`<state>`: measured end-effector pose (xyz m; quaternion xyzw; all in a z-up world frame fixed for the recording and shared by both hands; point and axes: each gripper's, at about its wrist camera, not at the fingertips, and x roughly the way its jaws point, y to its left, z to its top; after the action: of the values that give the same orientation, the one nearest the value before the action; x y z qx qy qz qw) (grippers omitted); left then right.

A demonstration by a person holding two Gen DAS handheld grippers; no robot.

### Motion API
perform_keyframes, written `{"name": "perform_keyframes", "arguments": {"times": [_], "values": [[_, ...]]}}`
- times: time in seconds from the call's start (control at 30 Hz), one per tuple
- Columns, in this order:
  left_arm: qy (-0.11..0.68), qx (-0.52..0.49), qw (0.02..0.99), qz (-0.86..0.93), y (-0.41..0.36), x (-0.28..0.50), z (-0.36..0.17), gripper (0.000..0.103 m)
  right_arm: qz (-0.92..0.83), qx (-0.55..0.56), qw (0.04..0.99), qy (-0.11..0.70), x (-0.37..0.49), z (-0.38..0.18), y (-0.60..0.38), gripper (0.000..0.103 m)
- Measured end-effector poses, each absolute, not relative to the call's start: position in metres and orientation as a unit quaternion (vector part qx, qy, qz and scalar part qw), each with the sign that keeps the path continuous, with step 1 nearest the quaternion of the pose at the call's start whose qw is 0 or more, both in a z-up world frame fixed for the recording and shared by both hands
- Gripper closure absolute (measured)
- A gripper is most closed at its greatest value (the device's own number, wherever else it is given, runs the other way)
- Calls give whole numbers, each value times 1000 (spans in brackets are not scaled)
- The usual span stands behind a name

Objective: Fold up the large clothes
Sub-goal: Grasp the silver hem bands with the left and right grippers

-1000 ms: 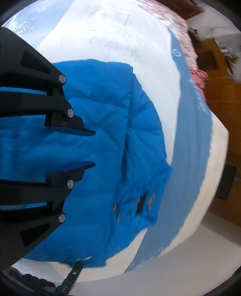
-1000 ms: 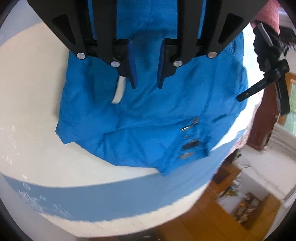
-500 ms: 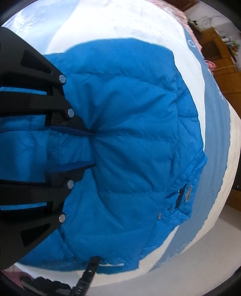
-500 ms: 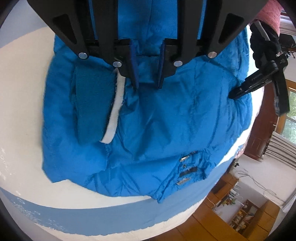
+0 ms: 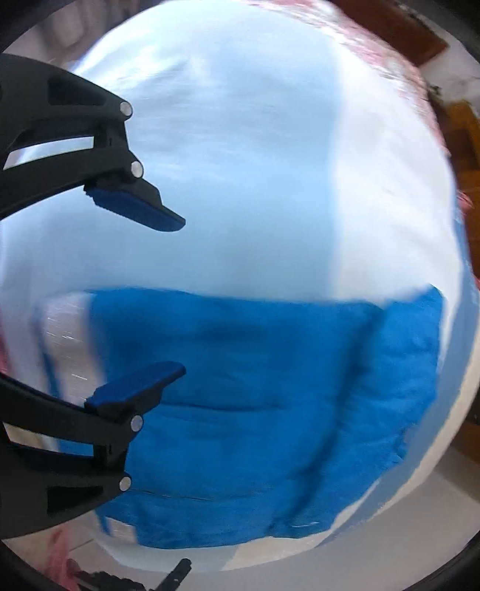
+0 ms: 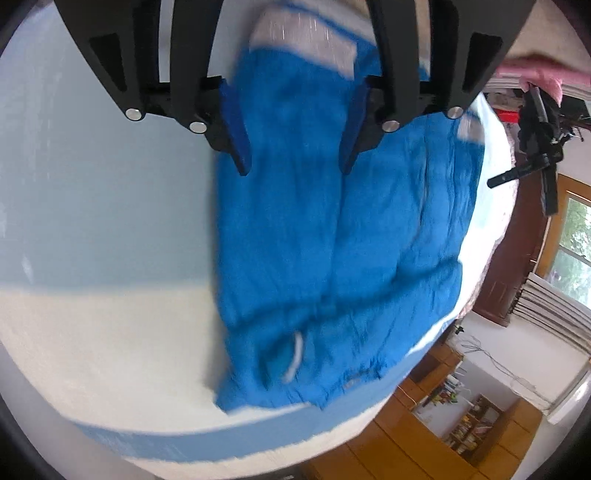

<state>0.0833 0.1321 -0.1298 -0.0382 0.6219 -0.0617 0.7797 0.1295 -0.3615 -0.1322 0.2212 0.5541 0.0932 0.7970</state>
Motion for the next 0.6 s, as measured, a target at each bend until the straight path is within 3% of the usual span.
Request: {"name": "perform_keyframes", "arguments": {"times": [0.1, 0.37, 0.47, 0.53, 0.6], "values": [[643, -68, 758, -85, 133, 56, -143, 30, 101, 229, 782, 571, 104, -144, -358, 38], [661, -82, 741, -90, 127, 43, -174, 29, 110, 240, 754, 601, 78, -177, -345, 38], [660, -98, 738, -99, 128, 43, -174, 29, 121, 255, 751, 597, 75, -186, -341, 44], [661, -110, 734, -111, 127, 42, -174, 35, 118, 247, 753, 599, 75, -189, -338, 50], [665, -129, 725, -128, 125, 41, -176, 53, 122, 247, 754, 597, 76, -188, -337, 61]]}}
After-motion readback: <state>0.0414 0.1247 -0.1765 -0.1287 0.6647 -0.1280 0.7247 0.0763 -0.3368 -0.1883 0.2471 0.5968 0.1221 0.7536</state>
